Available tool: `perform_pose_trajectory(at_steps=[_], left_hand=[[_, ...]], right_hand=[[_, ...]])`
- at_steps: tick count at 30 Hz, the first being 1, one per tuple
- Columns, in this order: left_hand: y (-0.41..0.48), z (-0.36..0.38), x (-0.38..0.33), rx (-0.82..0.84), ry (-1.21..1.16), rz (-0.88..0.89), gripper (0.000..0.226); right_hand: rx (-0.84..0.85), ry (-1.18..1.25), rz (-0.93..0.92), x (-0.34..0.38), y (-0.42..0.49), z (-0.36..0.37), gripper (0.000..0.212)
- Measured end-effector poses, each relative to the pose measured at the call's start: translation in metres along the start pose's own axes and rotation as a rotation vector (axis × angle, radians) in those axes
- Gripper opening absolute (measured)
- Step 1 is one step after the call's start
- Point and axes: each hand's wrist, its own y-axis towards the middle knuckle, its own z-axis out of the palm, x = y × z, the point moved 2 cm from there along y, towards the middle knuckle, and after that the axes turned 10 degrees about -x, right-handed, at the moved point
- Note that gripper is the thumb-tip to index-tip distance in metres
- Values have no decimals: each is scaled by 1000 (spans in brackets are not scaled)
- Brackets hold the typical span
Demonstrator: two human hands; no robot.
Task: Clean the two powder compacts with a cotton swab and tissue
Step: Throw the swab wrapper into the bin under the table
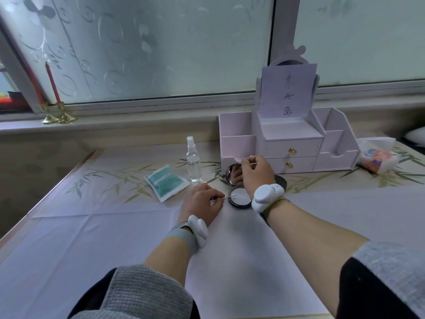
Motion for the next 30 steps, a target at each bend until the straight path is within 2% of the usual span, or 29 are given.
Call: perform_pose_trajectory(at_steps=[9, 12, 15, 17, 20, 24, 26, 30], left_hand=[[-1, 3, 4, -56, 3, -28, 17], [4, -7, 3, -237, 49, -63, 18], [22, -24, 5, -459, 7, -237, 20], [37, -32, 5, -513, -53, -342, 31], [59, -39, 4, -503, -87, -358, 45], [88, -45, 5, -457, -110, -361, 53], [99, -46, 9, -412, -134, -369, 50], [105, -46, 17, -359, -165, -353, 33]], right_hand=[[19, 7, -5, 4, -1, 9, 15], [56, -4, -21, 4, -3, 18, 17], [108, -24, -36, 15, -5, 27, 12], [142, -29, -34, 25, -7, 30, 10], [231, 41, 12, 36, -12, 46, 14], [359, 28, -66, 48, -18, 74, 41], [378, -34, -130, 56, -19, 85, 47], [405, -171, -224, 62, -19, 100, 37]])
